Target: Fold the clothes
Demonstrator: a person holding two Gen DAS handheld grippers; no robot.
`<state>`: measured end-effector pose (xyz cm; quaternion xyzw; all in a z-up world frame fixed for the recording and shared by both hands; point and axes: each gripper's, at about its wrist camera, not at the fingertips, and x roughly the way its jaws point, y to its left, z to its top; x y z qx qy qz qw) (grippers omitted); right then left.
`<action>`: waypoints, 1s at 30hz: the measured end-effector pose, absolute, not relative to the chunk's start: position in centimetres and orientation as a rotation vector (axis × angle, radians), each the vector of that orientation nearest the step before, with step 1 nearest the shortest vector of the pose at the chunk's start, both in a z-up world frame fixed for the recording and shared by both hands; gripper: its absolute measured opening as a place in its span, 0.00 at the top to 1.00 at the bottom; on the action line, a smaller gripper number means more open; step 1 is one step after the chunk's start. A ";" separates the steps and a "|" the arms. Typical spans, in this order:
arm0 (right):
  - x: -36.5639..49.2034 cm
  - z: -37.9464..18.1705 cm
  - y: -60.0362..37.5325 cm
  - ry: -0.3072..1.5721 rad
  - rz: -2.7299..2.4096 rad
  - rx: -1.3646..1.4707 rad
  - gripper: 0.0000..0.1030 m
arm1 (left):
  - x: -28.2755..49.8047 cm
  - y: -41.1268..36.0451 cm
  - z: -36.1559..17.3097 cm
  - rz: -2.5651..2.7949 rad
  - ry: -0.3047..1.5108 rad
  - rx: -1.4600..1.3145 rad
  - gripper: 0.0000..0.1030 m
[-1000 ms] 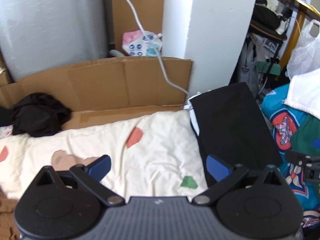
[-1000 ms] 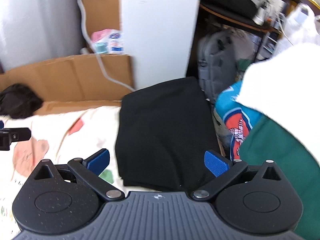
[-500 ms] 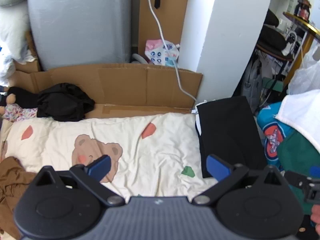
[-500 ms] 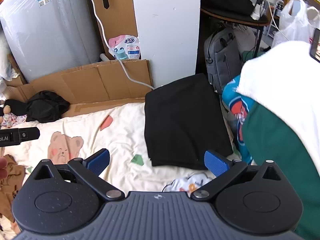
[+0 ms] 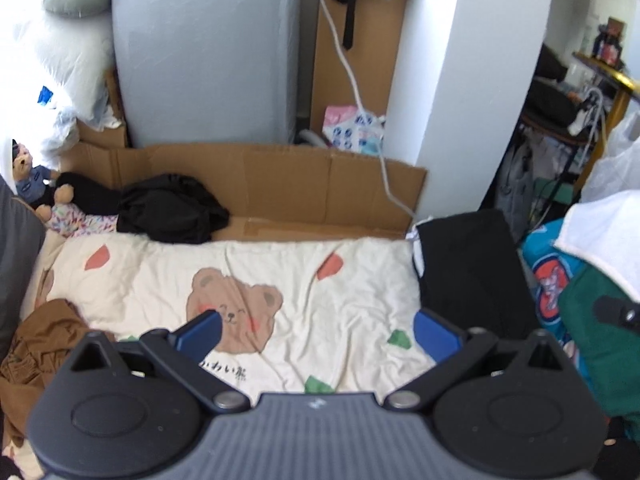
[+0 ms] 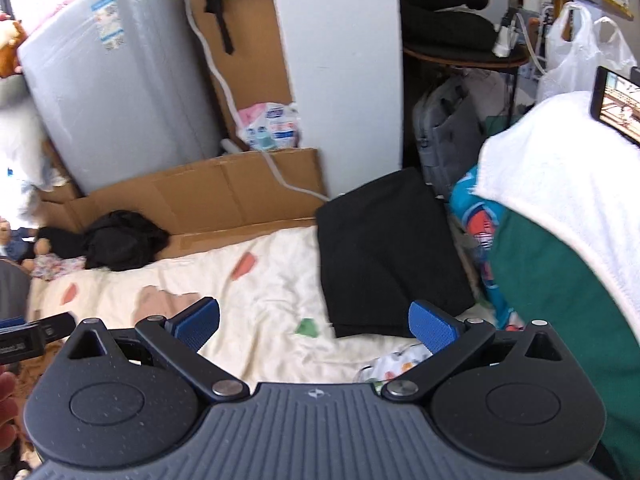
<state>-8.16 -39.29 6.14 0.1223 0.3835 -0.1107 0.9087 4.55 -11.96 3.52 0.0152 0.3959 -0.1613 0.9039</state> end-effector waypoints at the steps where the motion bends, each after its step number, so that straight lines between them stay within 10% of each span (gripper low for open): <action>1: -8.3 6.2 -38.7 0.793 -0.210 0.245 0.00 | 4.5 -12.0 3.6 -0.331 0.816 0.033 0.00; 30: -9.0 5.6 -34.5 0.850 -0.103 0.101 0.00 | 0.7 -11.1 1.7 -0.265 0.851 0.108 0.00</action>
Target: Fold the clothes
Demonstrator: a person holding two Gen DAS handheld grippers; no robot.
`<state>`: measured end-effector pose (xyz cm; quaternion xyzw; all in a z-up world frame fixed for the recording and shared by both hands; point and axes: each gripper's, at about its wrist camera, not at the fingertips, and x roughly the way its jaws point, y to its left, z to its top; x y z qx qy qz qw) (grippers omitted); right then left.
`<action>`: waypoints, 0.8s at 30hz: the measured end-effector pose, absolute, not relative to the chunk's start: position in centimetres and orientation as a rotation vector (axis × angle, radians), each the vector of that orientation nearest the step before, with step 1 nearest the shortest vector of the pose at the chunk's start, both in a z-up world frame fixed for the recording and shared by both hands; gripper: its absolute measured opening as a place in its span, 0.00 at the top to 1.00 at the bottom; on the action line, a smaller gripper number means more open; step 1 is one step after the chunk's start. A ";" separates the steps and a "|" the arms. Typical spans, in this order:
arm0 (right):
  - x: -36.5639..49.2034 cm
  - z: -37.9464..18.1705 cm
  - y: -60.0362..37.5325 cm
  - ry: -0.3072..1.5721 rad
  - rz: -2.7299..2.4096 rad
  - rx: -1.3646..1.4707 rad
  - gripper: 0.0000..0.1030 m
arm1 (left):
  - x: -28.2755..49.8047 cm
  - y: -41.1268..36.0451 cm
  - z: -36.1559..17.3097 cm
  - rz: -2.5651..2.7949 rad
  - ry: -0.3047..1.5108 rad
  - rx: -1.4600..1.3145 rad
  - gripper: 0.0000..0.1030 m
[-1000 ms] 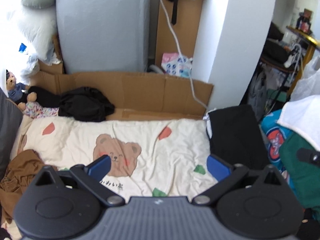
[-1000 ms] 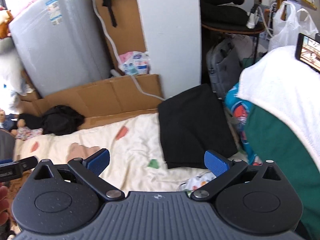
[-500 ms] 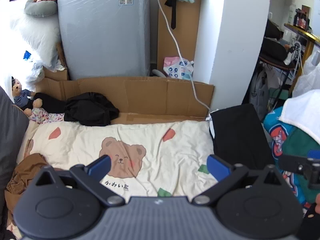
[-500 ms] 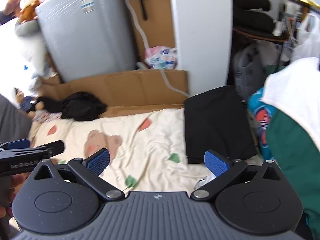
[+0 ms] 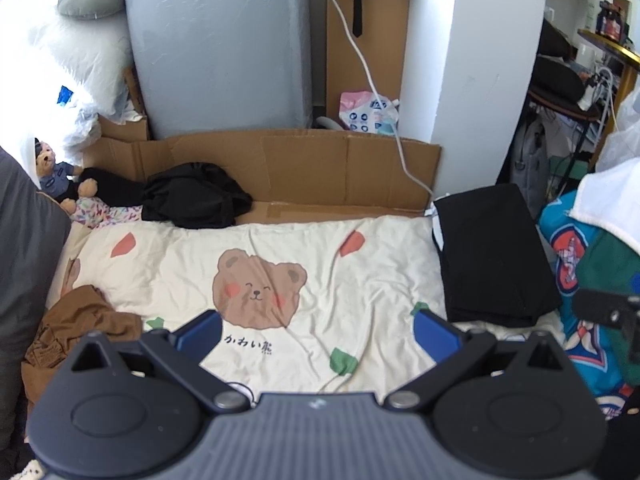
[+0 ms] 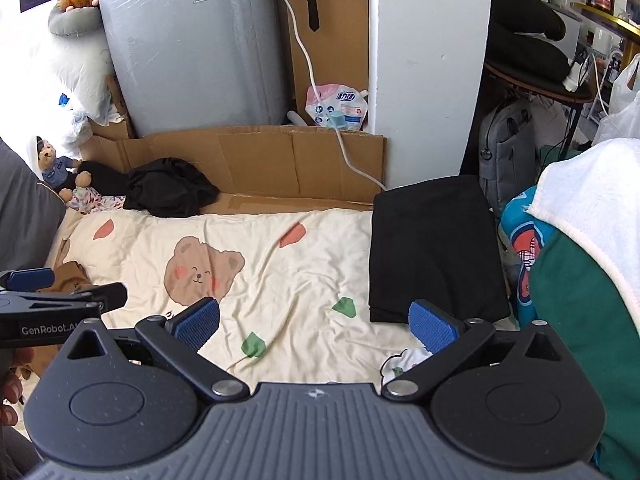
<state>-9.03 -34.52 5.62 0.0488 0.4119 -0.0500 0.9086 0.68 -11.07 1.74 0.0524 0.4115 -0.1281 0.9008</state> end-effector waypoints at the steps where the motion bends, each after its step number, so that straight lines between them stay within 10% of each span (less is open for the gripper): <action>1: -9.2 5.6 -34.5 0.851 -0.100 0.099 0.00 | 0.6 -11.0 1.7 -0.265 0.853 0.108 0.00; 24: -9.0 4.7 -33.3 0.918 -0.070 0.061 0.00 | 0.5 -9.2 2.2 -0.246 0.884 0.083 0.00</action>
